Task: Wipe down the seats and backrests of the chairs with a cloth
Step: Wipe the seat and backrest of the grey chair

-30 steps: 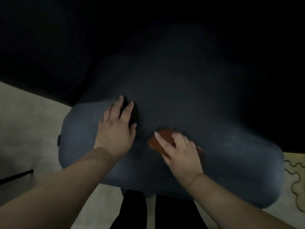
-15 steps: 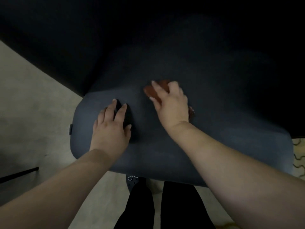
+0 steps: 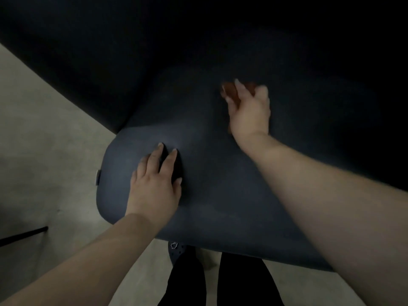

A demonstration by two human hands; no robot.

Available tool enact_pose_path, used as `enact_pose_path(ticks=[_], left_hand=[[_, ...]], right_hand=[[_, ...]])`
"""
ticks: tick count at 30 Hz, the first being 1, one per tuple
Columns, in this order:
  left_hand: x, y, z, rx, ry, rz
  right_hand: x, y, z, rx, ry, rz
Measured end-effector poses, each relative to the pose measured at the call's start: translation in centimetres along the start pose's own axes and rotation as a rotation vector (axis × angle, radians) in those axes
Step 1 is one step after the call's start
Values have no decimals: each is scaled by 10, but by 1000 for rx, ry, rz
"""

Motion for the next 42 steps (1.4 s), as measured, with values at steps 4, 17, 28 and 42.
enact_pose_path(ticks=[4,17,28,42], left_hand=[[2,-1,2,6,-14,5],[-56,7,-3,24,-98,121],[-175,80,-19,100,-183,126],[-334,61,-34,102,-144,-74]], right_hand=[[23,-12,36,-133,27,103],[-68,114,-25,-35,176,386],[-179,136,46,262,-239,142],[-255,88,152,167,-411,143]])
Point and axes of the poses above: each hand's wrist, its own y-axis away from the middle knuckle, its own x-axis out of the palm, z = x × y, the point moved 7 cm from there along -y, towards the middle knuckle, and after that the axes turned 6 degrees about -x, right-handed, at the moved point
